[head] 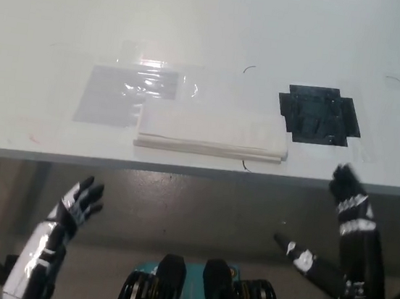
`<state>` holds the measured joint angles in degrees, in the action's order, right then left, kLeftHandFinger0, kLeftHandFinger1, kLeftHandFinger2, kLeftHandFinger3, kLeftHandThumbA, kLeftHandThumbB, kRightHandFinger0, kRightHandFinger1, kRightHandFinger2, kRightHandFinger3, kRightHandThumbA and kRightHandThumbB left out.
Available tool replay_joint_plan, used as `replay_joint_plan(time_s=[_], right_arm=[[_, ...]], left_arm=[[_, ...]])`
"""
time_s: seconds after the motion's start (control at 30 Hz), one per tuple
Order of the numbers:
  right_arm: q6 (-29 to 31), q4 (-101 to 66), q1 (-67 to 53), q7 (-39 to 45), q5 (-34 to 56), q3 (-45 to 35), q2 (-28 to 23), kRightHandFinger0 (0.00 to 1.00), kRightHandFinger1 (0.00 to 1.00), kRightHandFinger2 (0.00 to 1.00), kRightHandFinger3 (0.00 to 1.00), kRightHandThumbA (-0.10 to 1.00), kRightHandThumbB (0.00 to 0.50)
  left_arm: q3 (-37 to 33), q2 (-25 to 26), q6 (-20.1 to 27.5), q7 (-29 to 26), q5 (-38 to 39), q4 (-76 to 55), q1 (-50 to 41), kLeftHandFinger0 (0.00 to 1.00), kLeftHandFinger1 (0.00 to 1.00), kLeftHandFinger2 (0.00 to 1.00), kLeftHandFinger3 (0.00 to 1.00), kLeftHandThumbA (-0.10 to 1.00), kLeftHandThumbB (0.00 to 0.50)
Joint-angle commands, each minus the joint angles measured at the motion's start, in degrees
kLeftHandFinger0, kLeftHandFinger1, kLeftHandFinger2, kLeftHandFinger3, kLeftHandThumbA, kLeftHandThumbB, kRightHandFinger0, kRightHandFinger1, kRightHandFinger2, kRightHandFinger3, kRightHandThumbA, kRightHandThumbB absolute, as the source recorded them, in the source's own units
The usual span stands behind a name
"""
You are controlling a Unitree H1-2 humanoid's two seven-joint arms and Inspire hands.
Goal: A stack of napkins is kept in the middle of the table close to the robot and the robot places both its hands sideways on the stack. Then it moves its hands away from each other while pressing down on the napkins to make them smooth
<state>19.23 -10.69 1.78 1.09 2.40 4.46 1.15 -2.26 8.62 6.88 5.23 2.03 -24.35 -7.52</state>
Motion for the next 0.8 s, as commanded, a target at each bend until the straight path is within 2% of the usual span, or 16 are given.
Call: replay_joint_plan(time_s=[0.0,0.03,0.07,0.1,0.2,0.23,0.27,0.3,0.33,0.4,0.53,0.57,0.6,0.7,0.77], right_arm=[[-4.25,-4.89,5.84,1.03,8.6,0.74,2.16,1.0,1.0,1.0,1.0,1.0,0.083],[-6.75,-5.01,8.75,1.4,12.74,0.64,2.67,1.0,1.0,1.0,1.0,1.0,0.089],[-7.07,-4.41,10.4,1.6,14.02,0.49,2.95,1.0,1.0,1.0,1.0,1.0,0.077],[-7.0,-3.2,12.55,1.54,14.31,0.2,3.36,1.0,1.0,1.0,1.0,1.0,0.095],[-10.18,-0.78,18.11,-0.4,15.45,-1.14,5.37,1.0,1.0,1.0,1.0,1.0,0.109],[-10.74,1.61,21.12,-0.96,16.71,-2.08,6.32,1.0,1.0,1.0,1.0,1.0,0.106],[-10.72,2.57,22.11,-0.96,16.95,-2.4,6.56,1.0,1.0,1.0,1.0,1.0,0.059],[-10.86,4.92,24.38,-0.87,17.23,-2.99,6.94,1.0,1.0,1.0,1.0,1.0,0.085],[-10.93,6.38,25.73,-0.77,17.55,-3.41,7.27,1.0,1.0,1.0,1.0,1.0,0.112],[-10.28,11.14,29.74,-1.12,18.05,-4.84,8.51,1.0,1.0,1.0,1.0,1.0,0.134],[-7.19,19.4,35.85,-2.38,15.92,-7.04,10.07,1.0,1.0,1.0,1.0,1.0,0.142],[-5.49,23.4,38.43,-3.01,15.54,-7.96,10.54,1.0,1.0,1.0,1.0,1.0,0.139],[-4.59,25.52,39.74,-3.02,15.42,-8.52,10.67,1.0,1.0,1.0,1.0,1.0,0.139],[-2.83,35.2,45.91,-3.7,17.03,-11.31,11.53,1.0,1.0,1.0,1.0,1.0,0.146],[-0.79,41.4,49.23,-3.74,16.63,-12.38,11.52,1.0,1.0,1.0,1.0,1.0,0.126]], left_arm=[[0.71,0.31,-2.34,0.9,6.74,-5.46,5.65,1.0,1.0,1.0,1.0,1.0,0.214],[0.94,-0.3,-5.87,0.64,11.69,-5.8,8.88,1.0,1.0,1.0,1.0,1.0,0.239],[1.21,-0.75,-7.3,0.25,13.82,-5.57,10.77,1.0,1.0,1.0,1.0,1.0,0.26],[1.64,-1.51,-8.12,-0.44,14.91,-4.76,13.36,1.0,1.0,1.0,1.0,1.0,0.281],[2.55,-3.26,-10.22,-2.04,14.26,-2.1,20.87,1.0,1.0,1.0,1.0,1.0,0.27],[2.91,-4.17,-11.16,-2.66,13.14,-0.13,24.5,1.0,1.0,1.0,1.0,1.0,0.225],[3.09,-4.72,-11.69,-2.82,12.85,0.68,25.79,1.0,1.0,1.0,1.0,1.0,0.153],[3.46,-5.82,-11.7,-3.45,11.83,2.91,28.51,1.0,1.0,1.0,1.0,1.0,0.181],[3.65,-6.45,-10.95,-3.69,10.63,4.76,30.21,1.0,1.0,1.0,1.0,1.0,0.172],[3.78,-7.77,-7.63,-4.52,7.26,11.56,35.34,1.0,1.0,1.0,1.0,1.0,0.174],[4.71,-9.09,-4.36,-5.9,5.48,22.67,42.7,1.0,1.0,1.0,1.0,1.0,0.194],[5.12,-9.58,-3.7,-6.02,6.03,27.0,45.42,1.0,1.0,1.0,1.0,1.0,0.183],[5.44,-9.97,-3.7,-6.09,6.47,28.9,46.63,1.0,1.0,1.0,1.0,1.0,0.181],[7.62,-11.37,-7.64,-6.17,10.3,35.3,51.24,1.0,1.0,1.0,1.0,1.0,0.218],[8.82,-11.87,-6.87,-6.74,10.3,40.25,53.98,1.0,1.0,1.0,1.0,1.0,0.218]])
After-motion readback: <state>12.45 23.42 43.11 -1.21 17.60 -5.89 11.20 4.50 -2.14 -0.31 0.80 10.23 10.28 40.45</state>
